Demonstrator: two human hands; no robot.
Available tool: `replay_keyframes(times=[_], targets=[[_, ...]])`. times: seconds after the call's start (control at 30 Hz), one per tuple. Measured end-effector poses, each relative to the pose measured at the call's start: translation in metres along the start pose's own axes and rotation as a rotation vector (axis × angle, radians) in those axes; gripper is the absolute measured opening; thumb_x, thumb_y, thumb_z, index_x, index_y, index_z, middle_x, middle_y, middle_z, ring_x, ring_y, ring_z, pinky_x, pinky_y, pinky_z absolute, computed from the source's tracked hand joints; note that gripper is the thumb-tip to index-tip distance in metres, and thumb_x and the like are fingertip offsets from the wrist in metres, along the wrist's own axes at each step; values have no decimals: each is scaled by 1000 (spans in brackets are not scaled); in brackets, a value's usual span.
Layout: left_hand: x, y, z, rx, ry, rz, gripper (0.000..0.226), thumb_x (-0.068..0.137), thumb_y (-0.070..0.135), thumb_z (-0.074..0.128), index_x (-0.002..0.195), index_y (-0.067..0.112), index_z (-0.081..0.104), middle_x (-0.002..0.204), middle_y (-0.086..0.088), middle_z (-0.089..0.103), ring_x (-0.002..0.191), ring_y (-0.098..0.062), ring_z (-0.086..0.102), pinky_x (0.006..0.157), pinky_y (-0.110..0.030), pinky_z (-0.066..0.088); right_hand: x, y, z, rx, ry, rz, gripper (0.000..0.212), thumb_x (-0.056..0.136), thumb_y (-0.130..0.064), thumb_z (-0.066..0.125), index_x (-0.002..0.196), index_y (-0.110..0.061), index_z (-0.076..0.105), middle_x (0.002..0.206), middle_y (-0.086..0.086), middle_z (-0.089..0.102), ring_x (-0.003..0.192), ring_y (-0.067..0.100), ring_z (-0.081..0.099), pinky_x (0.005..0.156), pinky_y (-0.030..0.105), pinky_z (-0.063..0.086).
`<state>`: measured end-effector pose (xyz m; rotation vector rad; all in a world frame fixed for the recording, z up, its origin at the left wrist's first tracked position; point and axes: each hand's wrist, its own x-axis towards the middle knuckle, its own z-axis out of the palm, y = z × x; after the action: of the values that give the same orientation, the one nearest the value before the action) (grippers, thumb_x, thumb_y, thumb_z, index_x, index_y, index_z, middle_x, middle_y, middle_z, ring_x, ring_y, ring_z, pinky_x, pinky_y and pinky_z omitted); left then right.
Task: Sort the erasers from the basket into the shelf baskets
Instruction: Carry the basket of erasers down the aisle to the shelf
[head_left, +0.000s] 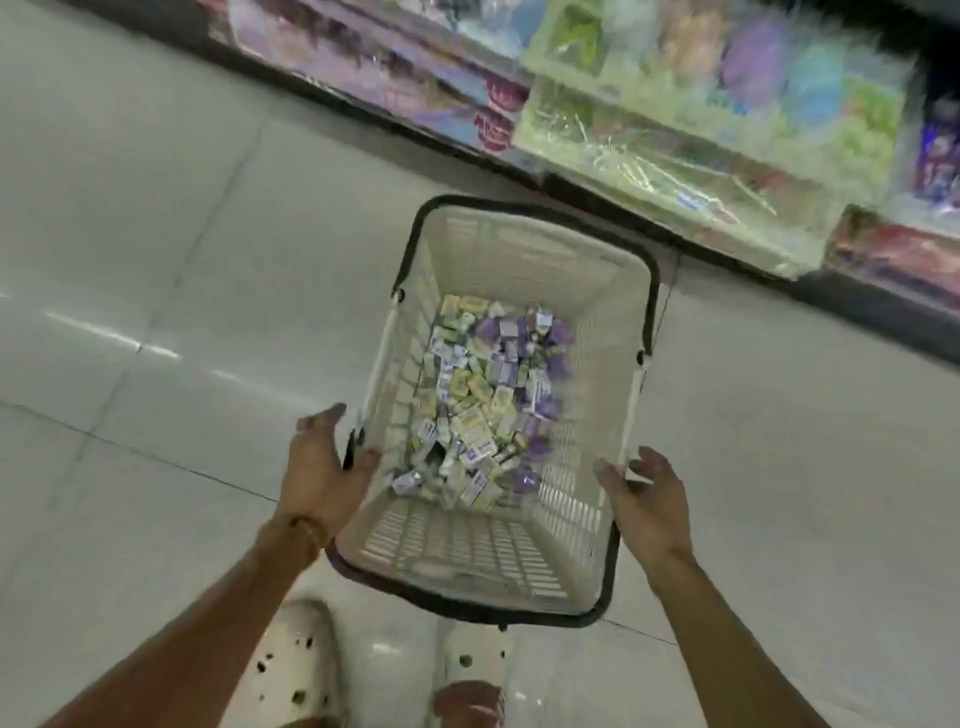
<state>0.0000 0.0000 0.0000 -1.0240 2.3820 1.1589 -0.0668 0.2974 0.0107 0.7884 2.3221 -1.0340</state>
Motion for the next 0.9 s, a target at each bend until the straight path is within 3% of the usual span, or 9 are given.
replay_keyframes(times=[0.1,0.13,0.27,0.37,0.47,0.67,0.8,0.9], targets=[[29,-9,27,26,78,126,37,82,9,66,119,10,59,108,-10,61,89,-25,57,78,-28,43,27,14,24,-57,69,-101,22,89,-17,68,109,-12,60,101,9,66,74,11,60,56,13,41],[37,-9,32,28,117,122,31,82,7,64,112,10,60,102,-10,61,84,-25,57,73,-28,41,32,16,28,-68,118,-118,15,89,-13,66,103,-9,61,96,11,66,71,15,59,55,15,41],[37,-19,39,-8,195,83,20,86,5,61,105,10,58,92,-7,62,77,-22,54,69,-28,40,26,23,30,-107,199,-192,6,92,-5,58,97,-3,62,89,20,64,77,32,58,65,26,42],[26,-19,29,-68,211,21,19,87,5,62,105,9,58,91,-5,62,76,-23,56,70,-29,44,12,9,24,-105,201,-278,6,94,-5,55,97,-3,60,86,19,62,75,31,58,58,21,40],[-4,-20,6,-116,230,-56,19,85,3,63,103,10,60,87,-2,62,74,-18,55,70,-27,42,-11,-11,12,-131,143,-331,7,94,-5,55,99,-6,61,92,16,63,76,27,59,66,26,43],[-84,-8,-73,-211,300,-207,19,84,3,65,95,17,58,73,9,58,66,-12,53,62,-25,43,-84,-69,-16,-201,30,-395,15,95,-5,56,107,-11,61,94,13,64,70,13,55,61,19,39],[-139,9,-157,-275,380,-301,18,84,1,66,96,14,61,72,8,58,64,-10,53,62,-25,40,-145,-141,-30,-252,-84,-479,20,95,-5,55,114,-5,61,99,12,64,80,21,58,72,23,41],[-180,23,-226,-324,456,-349,19,83,1,66,99,11,64,76,4,62,65,-5,55,57,-12,38,-192,-209,-36,-294,-164,-591,18,94,-6,56,111,-8,63,98,11,64,79,20,56,69,23,40]])
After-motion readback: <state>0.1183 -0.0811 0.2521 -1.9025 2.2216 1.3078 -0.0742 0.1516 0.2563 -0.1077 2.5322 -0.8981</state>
